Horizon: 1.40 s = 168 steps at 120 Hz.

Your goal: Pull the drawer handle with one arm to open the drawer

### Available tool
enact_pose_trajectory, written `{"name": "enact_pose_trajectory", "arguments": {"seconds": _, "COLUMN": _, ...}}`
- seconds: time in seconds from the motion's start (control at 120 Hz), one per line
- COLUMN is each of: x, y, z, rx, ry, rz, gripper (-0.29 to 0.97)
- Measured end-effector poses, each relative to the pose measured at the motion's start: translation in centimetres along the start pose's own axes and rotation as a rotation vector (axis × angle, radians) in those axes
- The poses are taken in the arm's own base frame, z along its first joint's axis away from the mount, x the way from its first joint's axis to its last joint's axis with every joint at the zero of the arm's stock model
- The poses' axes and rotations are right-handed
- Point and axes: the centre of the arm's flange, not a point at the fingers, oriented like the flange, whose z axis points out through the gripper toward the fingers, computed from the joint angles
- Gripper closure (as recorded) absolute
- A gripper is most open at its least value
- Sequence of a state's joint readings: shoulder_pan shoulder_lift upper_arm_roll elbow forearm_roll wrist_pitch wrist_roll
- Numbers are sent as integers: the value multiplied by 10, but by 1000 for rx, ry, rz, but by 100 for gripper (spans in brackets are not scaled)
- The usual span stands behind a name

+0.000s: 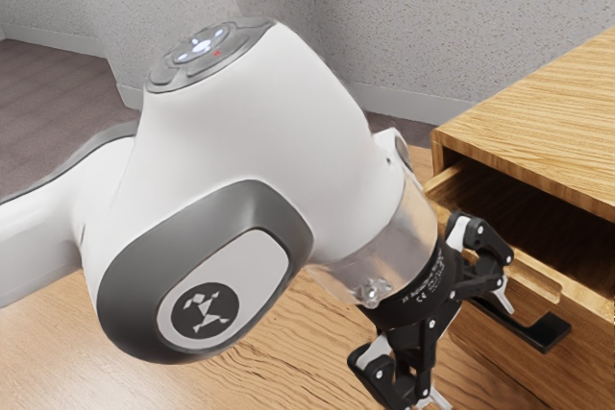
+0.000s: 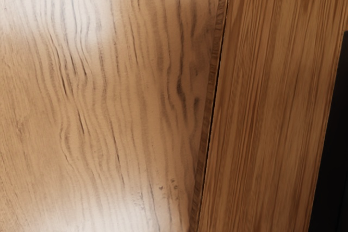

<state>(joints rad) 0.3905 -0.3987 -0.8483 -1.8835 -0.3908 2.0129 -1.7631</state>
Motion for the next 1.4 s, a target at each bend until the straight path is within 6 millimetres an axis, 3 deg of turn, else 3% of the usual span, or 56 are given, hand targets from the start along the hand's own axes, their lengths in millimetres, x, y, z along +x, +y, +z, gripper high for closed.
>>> {"name": "enact_pose_trajectory", "arguments": {"seconds": 0.283, "x": 10, "y": -17, "z": -11, "rx": -6, "ry": -6, "rz": -5, "gripper": 0}}
{"name": "enact_pose_trajectory", "arguments": {"seconds": 0.7, "x": 3, "y": -54, "z": -20, "rx": -16, "ry": 6, "rz": 31, "gripper": 0}}
{"name": "enact_pose_trajectory", "arguments": {"seconds": 1.067, "x": 20, "y": -83, "z": -33, "rx": -28, "ry": 7, "rz": 25, "gripper": 0}}
{"name": "enact_pose_trajectory", "arguments": {"seconds": 1.4, "x": 12, "y": -114, "z": -41, "rx": -36, "ry": -4, "rz": 64, "gripper": 0}}
